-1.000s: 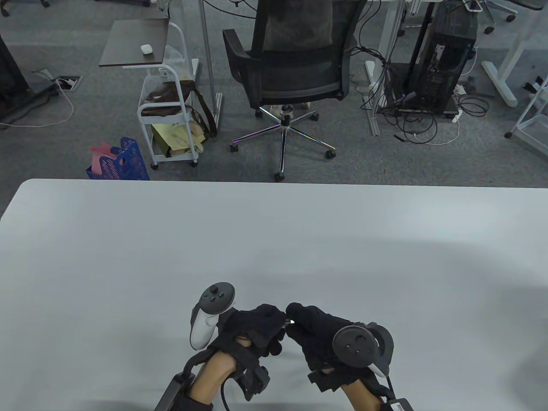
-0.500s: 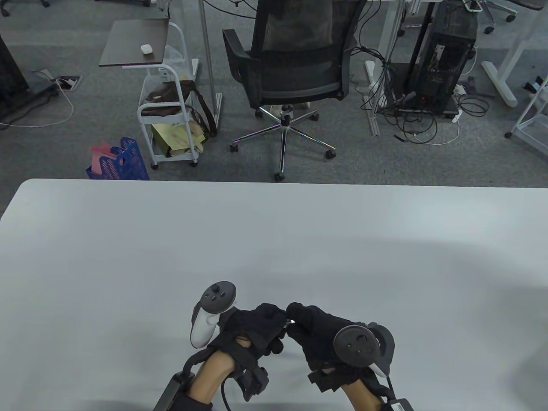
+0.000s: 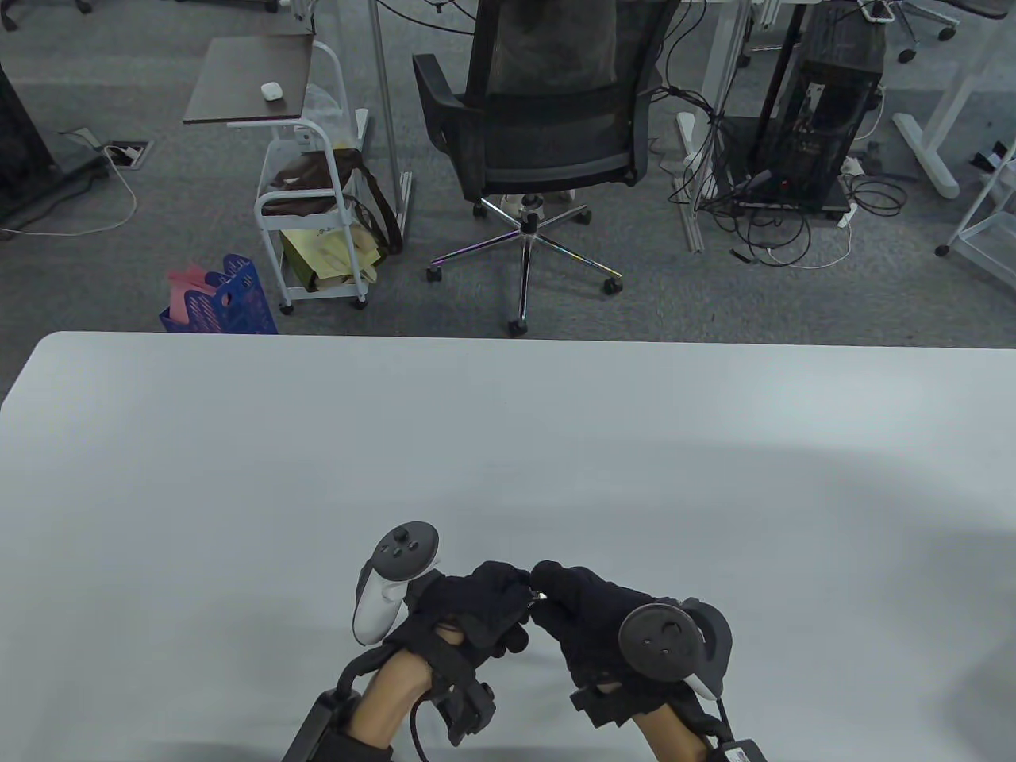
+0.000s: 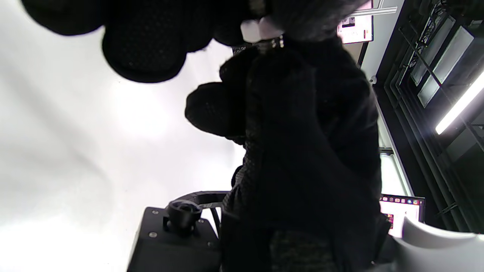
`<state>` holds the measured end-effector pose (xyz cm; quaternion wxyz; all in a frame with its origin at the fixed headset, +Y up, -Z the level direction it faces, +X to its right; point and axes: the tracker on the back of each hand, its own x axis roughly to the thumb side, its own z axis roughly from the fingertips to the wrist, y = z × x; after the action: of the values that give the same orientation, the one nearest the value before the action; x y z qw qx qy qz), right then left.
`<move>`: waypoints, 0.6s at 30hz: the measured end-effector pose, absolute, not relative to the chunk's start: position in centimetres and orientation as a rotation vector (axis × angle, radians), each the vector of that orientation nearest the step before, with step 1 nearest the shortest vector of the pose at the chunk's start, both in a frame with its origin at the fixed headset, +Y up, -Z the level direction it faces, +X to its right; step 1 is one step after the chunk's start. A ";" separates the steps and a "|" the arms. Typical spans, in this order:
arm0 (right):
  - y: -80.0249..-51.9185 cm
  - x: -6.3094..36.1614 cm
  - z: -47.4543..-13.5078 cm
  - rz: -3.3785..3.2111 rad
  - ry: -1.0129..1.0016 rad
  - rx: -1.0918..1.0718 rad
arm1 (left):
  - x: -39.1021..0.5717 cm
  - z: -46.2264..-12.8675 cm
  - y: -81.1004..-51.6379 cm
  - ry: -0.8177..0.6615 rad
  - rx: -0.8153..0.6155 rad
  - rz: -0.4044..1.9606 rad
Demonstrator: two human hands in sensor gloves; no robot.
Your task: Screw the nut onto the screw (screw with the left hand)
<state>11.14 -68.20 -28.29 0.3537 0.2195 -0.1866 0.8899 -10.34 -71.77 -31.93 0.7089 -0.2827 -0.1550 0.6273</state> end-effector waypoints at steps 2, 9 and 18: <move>-68.2 11.2 -28.3 2.297 -0.482 0.566 | -10.4 -31.9 -71.9 -0.323 -0.627 1.395; -68.1 11.1 -28.2 2.320 -0.496 0.579 | -10.1 -31.9 -71.5 -0.351 -0.619 1.361; -68.2 11.1 -28.2 2.317 -0.495 0.572 | -10.0 -31.9 -71.5 -0.325 -0.598 1.358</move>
<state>11.11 -68.17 -28.24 0.3450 0.2204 -0.1906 0.8922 -10.05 -71.51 -31.86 0.7250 -0.2711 -0.1475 0.6157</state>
